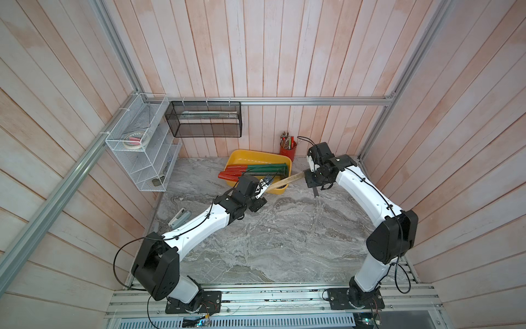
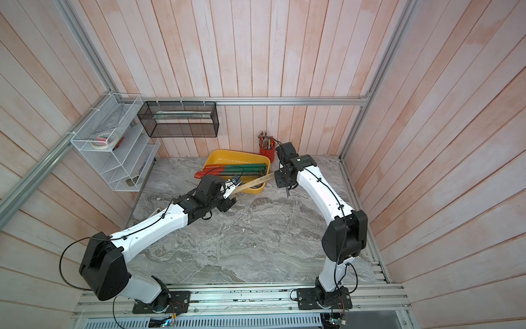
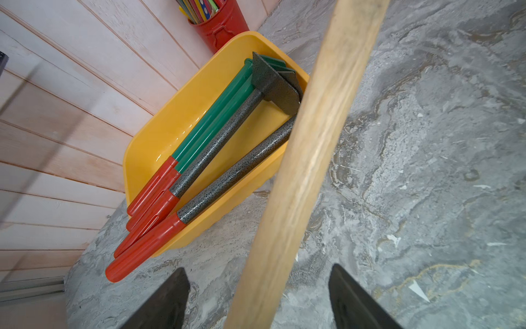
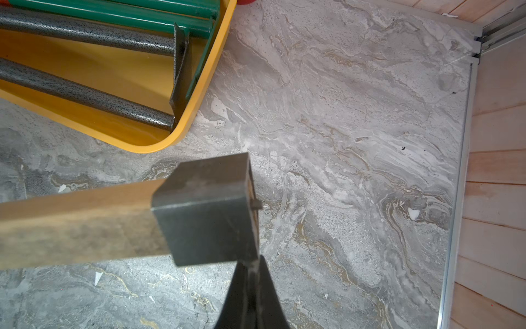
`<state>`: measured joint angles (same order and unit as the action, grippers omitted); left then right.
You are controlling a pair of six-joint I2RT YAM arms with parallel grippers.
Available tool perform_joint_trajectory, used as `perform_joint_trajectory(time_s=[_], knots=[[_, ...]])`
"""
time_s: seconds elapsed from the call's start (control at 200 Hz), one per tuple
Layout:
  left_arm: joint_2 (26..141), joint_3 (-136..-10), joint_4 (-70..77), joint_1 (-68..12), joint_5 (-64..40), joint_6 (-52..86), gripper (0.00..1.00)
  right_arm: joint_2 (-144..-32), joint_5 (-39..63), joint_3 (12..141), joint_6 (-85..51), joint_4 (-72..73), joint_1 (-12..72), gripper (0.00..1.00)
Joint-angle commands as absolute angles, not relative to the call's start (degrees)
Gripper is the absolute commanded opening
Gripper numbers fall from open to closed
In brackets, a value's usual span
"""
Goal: Put the small hoe into the storage box
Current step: Place the hoe in the storage box.
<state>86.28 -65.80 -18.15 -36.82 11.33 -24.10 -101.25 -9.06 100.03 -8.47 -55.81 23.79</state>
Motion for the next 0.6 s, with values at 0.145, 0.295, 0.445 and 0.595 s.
perform_joint_trajectory(time_s=[0.145, 0.295, 0.445, 0.595], knots=[[89.58, -66.3, -14.94, -37.19, 13.28, -26.27, 0.69, -98.0, -6.07, 101.7, -8.85, -56.09, 23.75, 0.0], [90.72, -65.62, -12.08, -37.24, 14.56, -26.79, 0.62, -96.87, -4.84, 100.86, -9.14, -56.24, 24.08, 0.0], [91.07, -66.37, -11.16, -37.26, 14.94, -27.64, 0.44, -96.98, -3.87, 98.97, -8.7, -56.18, 24.65, 0.0], [91.16, -66.76, -11.09, -37.27, 14.81, -27.88, 0.08, -97.17, -3.95, 97.9, -8.4, -55.65, 24.8, 0.0]])
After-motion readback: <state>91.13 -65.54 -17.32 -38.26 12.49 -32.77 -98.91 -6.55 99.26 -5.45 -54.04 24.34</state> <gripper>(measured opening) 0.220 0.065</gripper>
